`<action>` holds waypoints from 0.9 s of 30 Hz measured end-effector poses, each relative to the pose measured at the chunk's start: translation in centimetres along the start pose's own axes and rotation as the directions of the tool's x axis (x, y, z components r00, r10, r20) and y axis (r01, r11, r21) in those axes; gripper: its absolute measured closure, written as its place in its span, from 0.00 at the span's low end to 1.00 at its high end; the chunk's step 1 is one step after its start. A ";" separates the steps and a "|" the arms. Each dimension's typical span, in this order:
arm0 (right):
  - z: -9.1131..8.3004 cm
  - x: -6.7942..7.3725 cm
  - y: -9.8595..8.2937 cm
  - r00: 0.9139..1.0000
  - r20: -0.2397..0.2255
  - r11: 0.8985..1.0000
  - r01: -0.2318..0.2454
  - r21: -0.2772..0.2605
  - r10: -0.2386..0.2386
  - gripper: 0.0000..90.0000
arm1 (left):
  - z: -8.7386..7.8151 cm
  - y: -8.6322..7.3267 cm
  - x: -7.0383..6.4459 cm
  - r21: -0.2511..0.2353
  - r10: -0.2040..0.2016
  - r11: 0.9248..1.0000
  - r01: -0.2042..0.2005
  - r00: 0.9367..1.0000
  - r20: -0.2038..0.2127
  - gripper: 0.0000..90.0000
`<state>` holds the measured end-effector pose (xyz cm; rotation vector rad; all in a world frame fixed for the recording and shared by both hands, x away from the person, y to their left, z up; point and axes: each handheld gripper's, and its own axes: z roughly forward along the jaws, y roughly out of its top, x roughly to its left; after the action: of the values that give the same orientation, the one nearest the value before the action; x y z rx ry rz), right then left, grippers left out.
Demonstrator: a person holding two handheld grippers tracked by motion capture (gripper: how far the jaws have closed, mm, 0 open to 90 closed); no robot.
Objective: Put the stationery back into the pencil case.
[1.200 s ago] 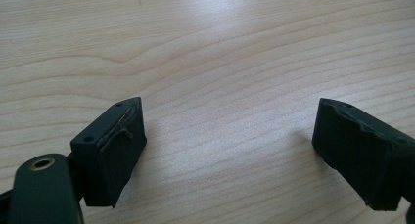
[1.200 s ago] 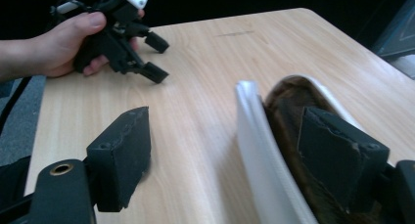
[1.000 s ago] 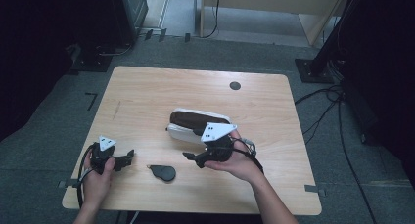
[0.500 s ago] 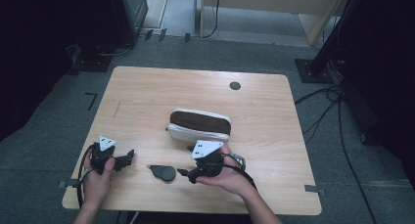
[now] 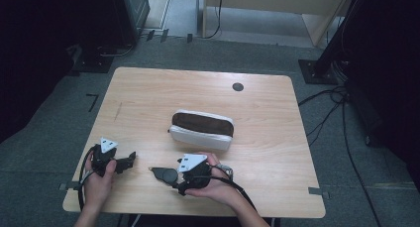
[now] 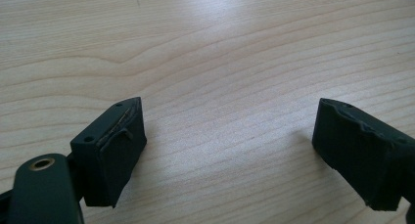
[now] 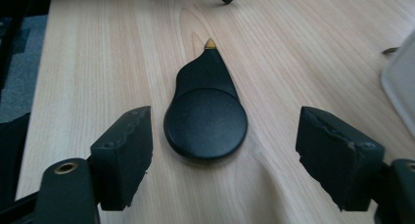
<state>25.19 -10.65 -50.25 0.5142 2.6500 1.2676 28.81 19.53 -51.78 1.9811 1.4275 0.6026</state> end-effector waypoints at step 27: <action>2.7 0.5 -0.2 1.000 -0.020 1.000 0.003 0.025 -0.003 0.46 | 0.0 0.0 0.0 0.000 0.003 1.000 -0.003 1.000 0.003 0.14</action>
<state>25.43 -8.63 -52.13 0.5034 2.6852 1.2468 28.81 19.51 -51.79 1.9834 1.4227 0.6007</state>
